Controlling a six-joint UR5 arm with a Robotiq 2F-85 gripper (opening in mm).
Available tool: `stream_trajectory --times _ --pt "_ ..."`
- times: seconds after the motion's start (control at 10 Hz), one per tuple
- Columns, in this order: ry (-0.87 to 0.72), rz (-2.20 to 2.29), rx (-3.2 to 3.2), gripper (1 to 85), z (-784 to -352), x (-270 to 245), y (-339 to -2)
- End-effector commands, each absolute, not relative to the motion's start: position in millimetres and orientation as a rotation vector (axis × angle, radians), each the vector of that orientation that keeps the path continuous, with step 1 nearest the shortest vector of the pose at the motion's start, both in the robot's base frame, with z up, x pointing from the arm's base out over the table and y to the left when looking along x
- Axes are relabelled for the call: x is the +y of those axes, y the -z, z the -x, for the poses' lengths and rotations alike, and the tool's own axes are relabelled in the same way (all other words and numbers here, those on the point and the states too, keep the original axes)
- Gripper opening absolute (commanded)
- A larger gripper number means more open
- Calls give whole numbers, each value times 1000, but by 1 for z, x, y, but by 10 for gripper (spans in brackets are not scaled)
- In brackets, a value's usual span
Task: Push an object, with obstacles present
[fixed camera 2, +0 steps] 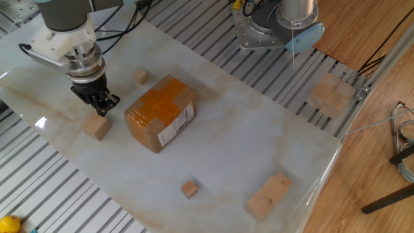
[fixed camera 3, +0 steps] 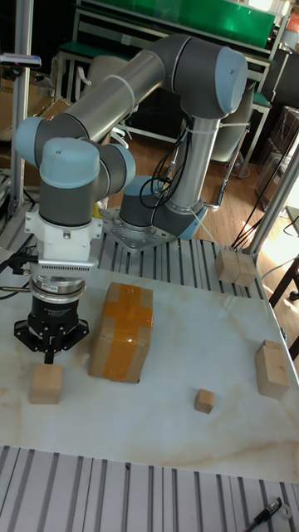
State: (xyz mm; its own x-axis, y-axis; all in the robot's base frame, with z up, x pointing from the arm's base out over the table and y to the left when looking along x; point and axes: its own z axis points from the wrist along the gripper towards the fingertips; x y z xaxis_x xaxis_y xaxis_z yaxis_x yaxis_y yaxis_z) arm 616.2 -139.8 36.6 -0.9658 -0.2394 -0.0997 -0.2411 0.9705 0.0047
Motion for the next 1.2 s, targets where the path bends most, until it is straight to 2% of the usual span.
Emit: stream_trajectory --times 0.0,0.4,0.9,1.1 --pt "-58 353 3010 13 -620 -136 -40" --pt "-51 333 2995 13 -625 -138 -40" --pt "-54 323 2993 13 -660 -114 -34" --pt "-45 328 3007 13 -652 -120 -37"
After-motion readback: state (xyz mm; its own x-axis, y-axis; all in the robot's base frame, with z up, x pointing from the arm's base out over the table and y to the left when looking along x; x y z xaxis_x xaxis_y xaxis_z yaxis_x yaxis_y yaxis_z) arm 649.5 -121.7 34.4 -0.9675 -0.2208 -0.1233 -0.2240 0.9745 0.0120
